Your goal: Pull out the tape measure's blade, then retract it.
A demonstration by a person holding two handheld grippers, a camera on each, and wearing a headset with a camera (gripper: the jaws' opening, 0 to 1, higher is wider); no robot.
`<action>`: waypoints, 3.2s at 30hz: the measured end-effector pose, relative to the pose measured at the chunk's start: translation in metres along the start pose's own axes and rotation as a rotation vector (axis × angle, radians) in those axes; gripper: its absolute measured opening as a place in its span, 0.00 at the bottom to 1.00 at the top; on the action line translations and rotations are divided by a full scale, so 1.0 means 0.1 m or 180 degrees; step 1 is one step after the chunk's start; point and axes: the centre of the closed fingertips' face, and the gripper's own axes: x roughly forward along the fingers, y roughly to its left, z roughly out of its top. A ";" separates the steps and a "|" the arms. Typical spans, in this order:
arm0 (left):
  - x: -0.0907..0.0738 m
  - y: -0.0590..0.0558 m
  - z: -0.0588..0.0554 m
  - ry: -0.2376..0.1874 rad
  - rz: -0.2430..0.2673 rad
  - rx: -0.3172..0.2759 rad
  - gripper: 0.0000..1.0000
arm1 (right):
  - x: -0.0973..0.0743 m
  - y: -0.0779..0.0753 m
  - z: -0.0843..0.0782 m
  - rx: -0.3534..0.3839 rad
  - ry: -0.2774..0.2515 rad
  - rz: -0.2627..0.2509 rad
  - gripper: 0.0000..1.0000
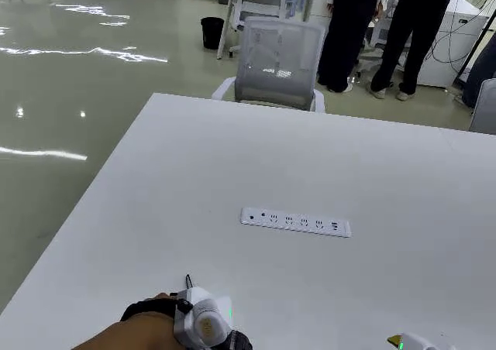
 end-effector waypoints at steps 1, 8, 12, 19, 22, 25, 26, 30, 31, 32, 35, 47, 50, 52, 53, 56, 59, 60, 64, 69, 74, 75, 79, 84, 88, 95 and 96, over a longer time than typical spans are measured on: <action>0.00 0.00 0.00 0.0002 0.0000 -0.0004 0.29 | -0.03 -0.02 0.00 -0.0014 0.0002 -0.0039 1.00; 0.00 0.00 -0.01 0.0020 -0.0006 0.0022 0.29 | -0.07 -0.09 -0.05 0.0003 0.0018 -0.0184 1.00; 0.00 0.00 -0.01 0.0037 -0.0012 0.0032 0.29 | -0.12 -0.08 -0.09 0.0075 0.0007 -0.0205 1.00; -0.02 0.00 -0.01 0.0030 -0.0040 0.0053 0.31 | -0.16 -0.04 -0.15 0.0115 0.0016 -0.0227 1.00; -0.03 -0.01 -0.05 0.0090 -0.0126 -0.0015 0.36 | -0.16 -0.05 -0.17 0.0141 0.0005 -0.0241 1.00; -0.07 0.02 0.01 -0.0077 -0.0093 -0.0128 0.55 | -0.17 -0.03 -0.17 0.0160 0.0000 -0.0233 1.00; -0.09 0.02 0.04 -0.0125 -0.0096 -0.0177 0.61 | -0.16 -0.03 -0.17 0.0159 0.0006 -0.0234 1.00; -0.16 0.08 0.10 -0.0316 -0.0056 -0.0443 0.86 | -0.14 -0.01 -0.21 0.0151 0.0042 -0.0236 1.00; -0.17 0.10 0.09 -0.0333 -0.0042 -0.0502 0.93 | -0.13 -0.01 -0.21 0.0153 0.0041 -0.0234 1.00; -0.19 0.12 0.09 -0.0338 -0.0029 -0.0516 0.99 | -0.14 0.00 -0.21 0.0152 0.0043 -0.0232 1.00; -0.23 0.13 0.13 -0.0510 -0.0009 -0.0631 0.99 | -0.16 0.04 -0.20 0.0094 0.0060 -0.0235 1.00; -0.43 0.33 0.10 -0.0793 0.0333 -0.0910 0.99 | -0.30 -0.04 -0.08 0.0382 -0.0225 -0.0401 1.00; -0.51 0.32 -0.02 -0.0826 0.0393 -0.1000 0.99 | -0.35 -0.06 -0.10 0.0619 -0.0358 -0.0460 1.00; -0.55 0.31 -0.14 -0.0829 0.0448 -0.1091 0.99 | -0.39 -0.09 -0.13 0.0770 -0.0443 -0.0517 1.00; -0.57 0.31 -0.19 -0.0835 0.0472 -0.1148 0.99 | -0.41 -0.09 -0.15 0.0798 -0.0468 -0.0536 1.00; -0.67 0.32 -0.36 -0.0863 0.0599 -0.1242 0.99 | -0.45 -0.07 -0.23 0.0886 -0.0515 -0.0574 1.00; -0.81 0.35 -0.48 -0.0994 0.0764 -0.1453 0.99 | -0.51 -0.01 -0.29 0.0933 -0.0573 -0.0657 1.00; -0.89 0.36 -0.49 -0.1127 0.0844 -0.1580 0.99 | -0.55 0.00 -0.32 0.0971 -0.0620 -0.0737 1.00; -1.04 0.23 -0.67 -0.1199 0.0963 -0.1629 0.99 | -0.61 0.17 -0.39 0.1124 -0.0736 -0.0784 1.00; -1.11 -0.05 -1.07 -0.0978 0.1046 -0.1652 0.99 | -0.70 0.39 -0.49 0.1195 -0.0788 -0.0817 1.00; -1.33 -0.15 -1.35 -0.1141 0.1221 -0.1961 0.99 | -0.80 0.55 -0.60 0.1249 -0.0801 -0.0852 1.00; -1.39 -0.16 -1.39 -0.1194 0.1258 -0.1988 0.99 | -0.83 0.57 -0.61 0.1275 -0.0825 -0.0875 1.00; -1.56 -0.20 -1.46 -0.1301 0.1356 -0.2094 0.99 | -0.93 0.63 -0.63 0.1292 -0.0885 -0.0942 1.00; -1.76 -0.28 -1.47 -0.1456 0.1427 -0.2187 0.99 | -1.07 0.71 -0.63 0.1340 -0.0976 -0.1033 1.00; -1.87 -0.39 -1.53 -0.1412 0.1495 -0.2099 0.99 | -1.12 0.82 -0.66 0.1334 -0.1011 -0.1059 1.00; -2.06 -0.52 -1.77 -0.1470 0.1626 -0.2215 0.99 | -1.28 1.05 -0.66 0.1412 -0.1161 -0.1120 1.00; -2.09 -0.53 -1.79 -0.1485 0.1649 -0.2228 0.99 | -1.31 1.08 -0.62 0.1350 -0.1228 -0.1112 1.00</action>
